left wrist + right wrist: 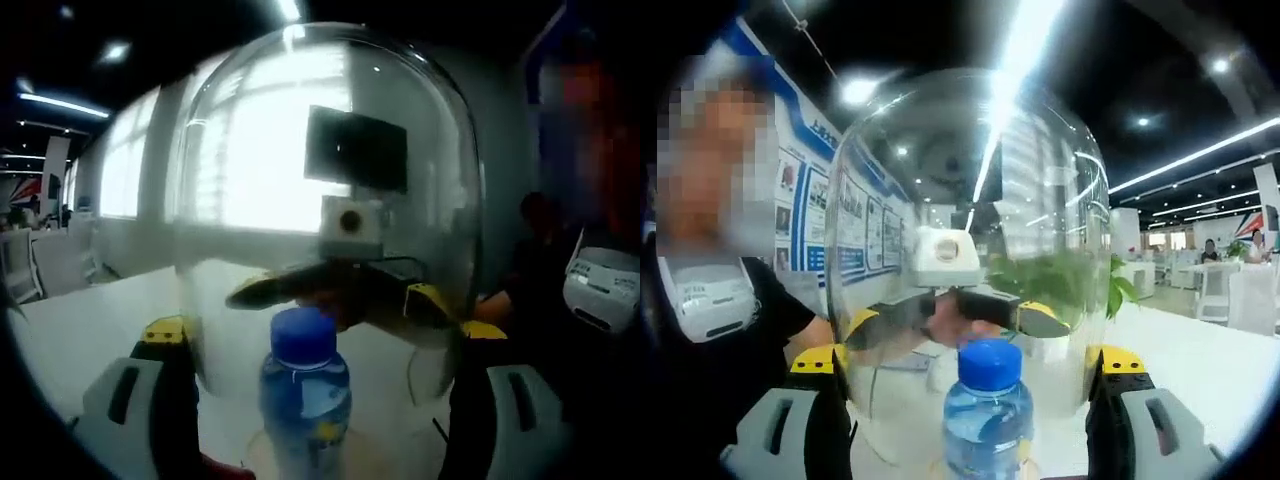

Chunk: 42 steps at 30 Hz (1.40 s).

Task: Open the cover put in the Mizone put the cover back on

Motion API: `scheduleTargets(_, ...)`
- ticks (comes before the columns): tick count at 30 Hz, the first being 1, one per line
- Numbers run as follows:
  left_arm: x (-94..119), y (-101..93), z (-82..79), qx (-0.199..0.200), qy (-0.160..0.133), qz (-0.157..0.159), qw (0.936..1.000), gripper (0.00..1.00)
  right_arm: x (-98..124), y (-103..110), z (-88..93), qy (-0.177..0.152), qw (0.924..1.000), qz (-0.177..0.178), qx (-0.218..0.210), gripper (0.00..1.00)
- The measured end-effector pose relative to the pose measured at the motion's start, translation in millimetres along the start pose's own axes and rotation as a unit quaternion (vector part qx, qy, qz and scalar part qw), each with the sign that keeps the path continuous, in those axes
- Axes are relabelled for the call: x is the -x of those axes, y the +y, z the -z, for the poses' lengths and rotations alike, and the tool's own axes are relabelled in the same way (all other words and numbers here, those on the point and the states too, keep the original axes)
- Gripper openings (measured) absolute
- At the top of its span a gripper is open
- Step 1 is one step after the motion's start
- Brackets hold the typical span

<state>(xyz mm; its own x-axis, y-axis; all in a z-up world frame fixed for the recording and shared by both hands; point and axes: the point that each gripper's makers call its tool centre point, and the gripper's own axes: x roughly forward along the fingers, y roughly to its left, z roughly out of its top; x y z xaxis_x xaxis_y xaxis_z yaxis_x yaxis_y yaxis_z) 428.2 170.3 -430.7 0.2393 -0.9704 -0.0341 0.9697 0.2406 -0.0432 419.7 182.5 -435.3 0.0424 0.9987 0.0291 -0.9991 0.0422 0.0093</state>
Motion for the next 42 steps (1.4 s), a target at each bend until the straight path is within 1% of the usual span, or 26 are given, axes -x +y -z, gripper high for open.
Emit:
scheduleTargets(3, 1, 1.3, 6.9, 0.001, 0.003, -0.001, 1.0000, 0.87, -1, -1, 6.2, -0.001, 1.0000, -0.001, -0.002, 0.91)
scheduleTargets(6, 1, 2.5, 13.1, -0.001, 0.005, 0.000, 1.0000, 0.87, -2, -1, 11.3, 0.006, 1.0000, 0.000, 0.002, 0.91)
scheduleTargets(13, 1, 2.5, 23.2, 0.004, -0.007, 0.000, 1.0000, 0.87, -1, 1, 21.9, 0.015, 0.9999, 0.000, 0.000, 0.91)
scheduleTargets(18, 0, 0.4, 31.4, -0.006, -0.003, 0.002, 1.0000, 0.87, 0, 5, 31.7, 0.015, 0.9998, 0.002, 0.009, 0.91)
scheduleTargets(23, 0, 2.1, 40.5, -0.003, 0.002, 0.002, 1.0000, 0.87, 1, 4, 40.2, 0.017, 0.9998, 0.002, 0.005, 0.91)
scheduleTargets(24, 0, 2.6, 41.4, -0.001, -0.001, 0.002, 1.0000, 0.87, 0, 3, 41.1, 0.015, 0.9999, 0.002, 0.003, 0.91)
scheduleTargets(28, 1, 4.6, 45.0, 0.003, -0.007, 0.002, 1.0000, 0.87, 0, 1, 43.7, 0.022, 0.9998, 0.003, 0.001, 0.91)
scheduleTargets(32, 1, 5.3, 49.2, 0.001, 0.005, 0.003, 1.0000, 0.87, -1, -1, 47.9, 0.027, 0.9996, 0.005, 0.002, 0.91)
scheduleTargets(37, 3, 4.8, 51.2, 0.009, 0.001, 0.002, 1.0000, 0.87, -3, -1, 48.5, 0.025, 0.9997, 0.003, -0.006, 0.91)
scheduleTargets(42, 5, 4.2, 50.9, 0.008, 0.001, 0.001, 1.0000, 0.87, -5, -1, 48.5, 0.020, 0.9998, 0.002, -0.005, 0.91)
